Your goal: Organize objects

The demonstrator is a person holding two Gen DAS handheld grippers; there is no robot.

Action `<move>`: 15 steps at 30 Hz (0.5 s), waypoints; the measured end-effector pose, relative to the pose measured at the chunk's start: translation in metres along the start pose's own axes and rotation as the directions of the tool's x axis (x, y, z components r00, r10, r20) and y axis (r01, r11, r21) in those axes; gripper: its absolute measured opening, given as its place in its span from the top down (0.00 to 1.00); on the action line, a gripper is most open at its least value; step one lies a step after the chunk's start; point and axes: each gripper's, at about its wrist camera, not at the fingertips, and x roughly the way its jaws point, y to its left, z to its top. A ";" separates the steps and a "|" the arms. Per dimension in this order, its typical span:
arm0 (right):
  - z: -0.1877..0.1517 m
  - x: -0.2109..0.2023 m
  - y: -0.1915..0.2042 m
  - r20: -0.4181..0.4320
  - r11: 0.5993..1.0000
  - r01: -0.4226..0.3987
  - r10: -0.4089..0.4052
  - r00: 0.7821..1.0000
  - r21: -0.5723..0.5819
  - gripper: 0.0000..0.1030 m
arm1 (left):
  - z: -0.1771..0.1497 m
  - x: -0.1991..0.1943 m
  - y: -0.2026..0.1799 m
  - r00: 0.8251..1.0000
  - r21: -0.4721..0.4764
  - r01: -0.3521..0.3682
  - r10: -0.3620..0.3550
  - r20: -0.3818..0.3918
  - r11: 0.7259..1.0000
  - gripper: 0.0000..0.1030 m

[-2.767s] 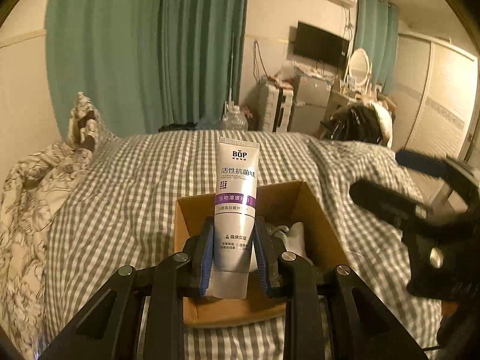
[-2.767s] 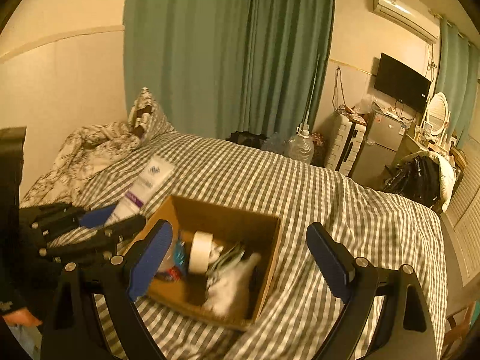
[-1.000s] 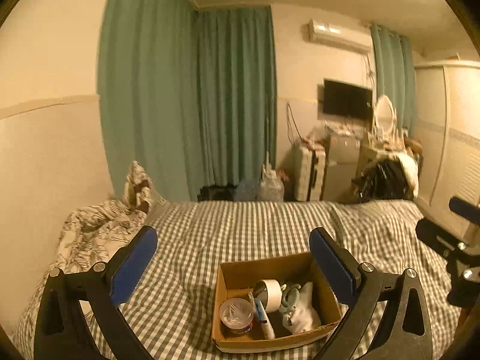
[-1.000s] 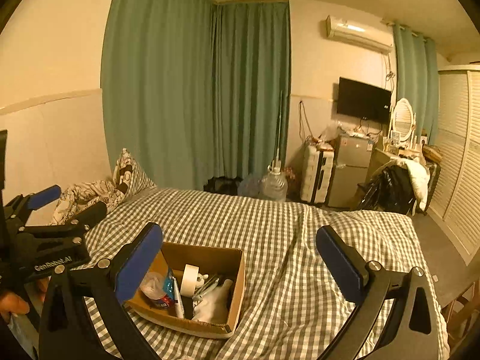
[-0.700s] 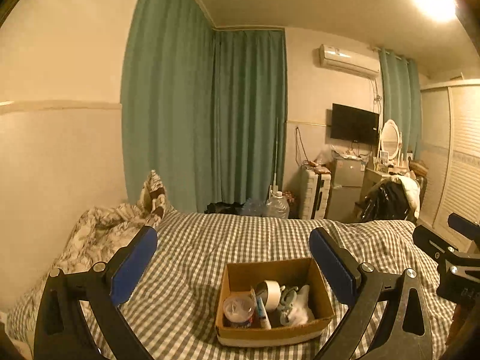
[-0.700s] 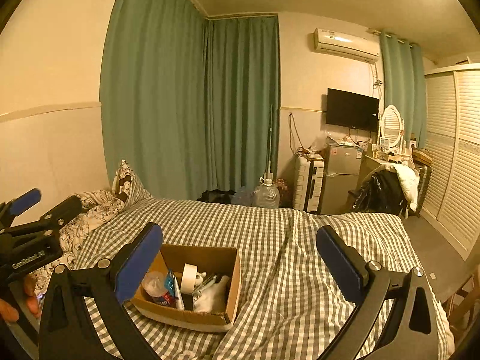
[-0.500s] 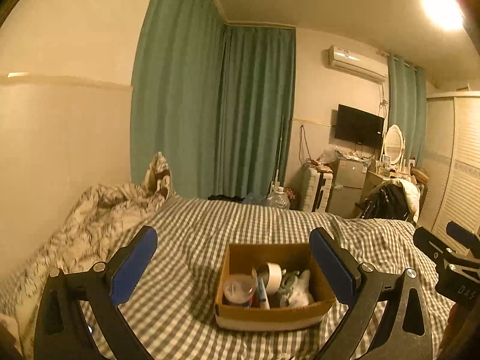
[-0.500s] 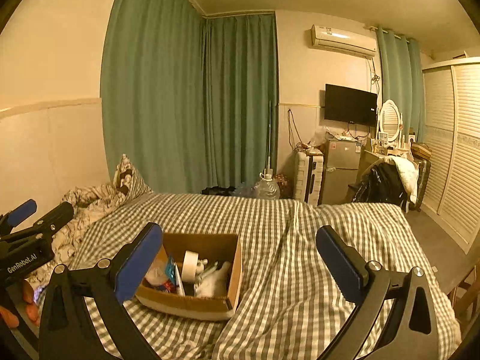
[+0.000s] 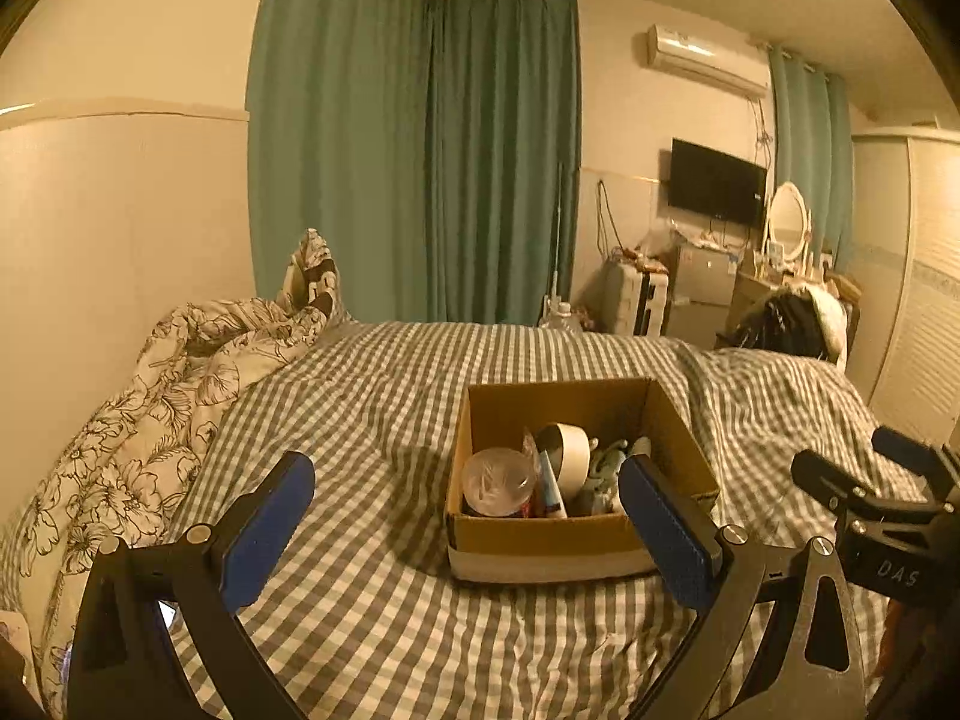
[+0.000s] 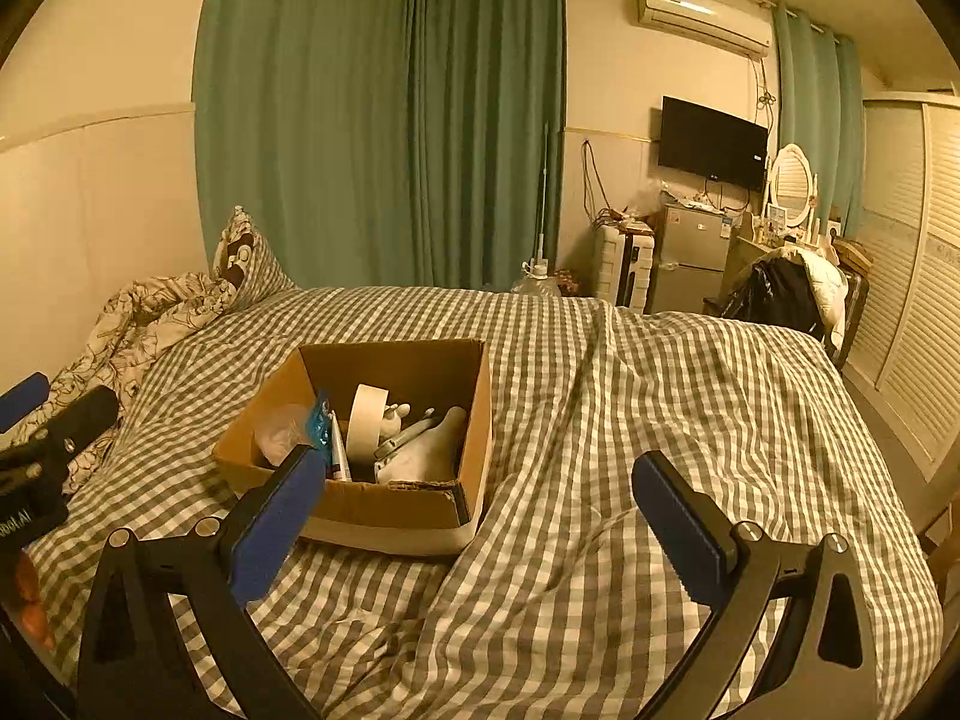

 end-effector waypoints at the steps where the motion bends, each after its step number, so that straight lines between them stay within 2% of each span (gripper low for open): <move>1: 0.001 0.000 0.001 0.001 1.000 0.000 0.000 1.000 0.001 0.00 | 0.000 0.001 0.000 1.000 0.003 0.001 -0.001 -0.002 1.000 0.00; 9: 0.008 -0.007 0.000 0.025 1.000 -0.001 0.001 1.000 0.016 0.00 | 0.003 0.000 -0.001 1.000 0.009 0.009 -0.009 -0.007 1.000 0.00; 15: 0.011 -0.012 0.000 0.038 1.000 -0.002 0.002 0.999 0.016 0.00 | 0.002 0.002 -0.001 1.000 0.011 -0.015 0.015 -0.010 1.000 0.00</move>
